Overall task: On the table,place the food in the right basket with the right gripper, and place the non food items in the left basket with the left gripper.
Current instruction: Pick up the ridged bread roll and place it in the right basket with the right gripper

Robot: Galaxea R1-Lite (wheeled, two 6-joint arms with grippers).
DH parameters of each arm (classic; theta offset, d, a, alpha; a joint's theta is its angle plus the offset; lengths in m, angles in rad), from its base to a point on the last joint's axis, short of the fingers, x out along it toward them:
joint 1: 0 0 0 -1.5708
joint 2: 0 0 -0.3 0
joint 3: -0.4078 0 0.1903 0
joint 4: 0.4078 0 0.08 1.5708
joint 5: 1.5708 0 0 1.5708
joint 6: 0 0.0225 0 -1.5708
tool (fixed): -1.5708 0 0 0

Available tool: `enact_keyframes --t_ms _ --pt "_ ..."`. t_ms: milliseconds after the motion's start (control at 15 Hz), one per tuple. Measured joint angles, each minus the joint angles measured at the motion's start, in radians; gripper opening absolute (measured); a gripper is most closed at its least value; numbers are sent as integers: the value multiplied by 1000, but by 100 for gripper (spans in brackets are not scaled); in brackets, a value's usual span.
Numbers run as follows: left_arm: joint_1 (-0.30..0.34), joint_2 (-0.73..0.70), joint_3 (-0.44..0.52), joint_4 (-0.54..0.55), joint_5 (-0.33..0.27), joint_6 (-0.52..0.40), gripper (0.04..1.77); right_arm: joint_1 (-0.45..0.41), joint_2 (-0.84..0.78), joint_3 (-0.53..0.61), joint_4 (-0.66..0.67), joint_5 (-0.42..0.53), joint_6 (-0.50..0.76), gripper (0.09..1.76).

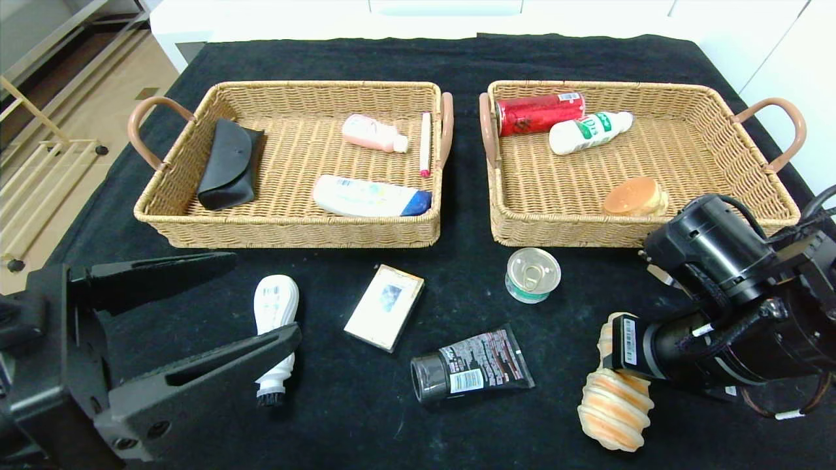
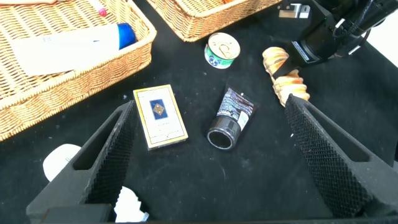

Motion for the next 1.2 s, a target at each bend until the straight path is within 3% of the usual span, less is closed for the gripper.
enact_keyframes --t_ms 533,800,1200 --pt "0 6 0 0 0 -1 172 16 -97 -9 12 2 -16 40" --pt "0 9 1 0 0 -1 172 17 -166 -22 11 -6 -121 40" --pt "0 9 1 0 0 -1 172 -5 -200 -206 56 -49 -209 38"
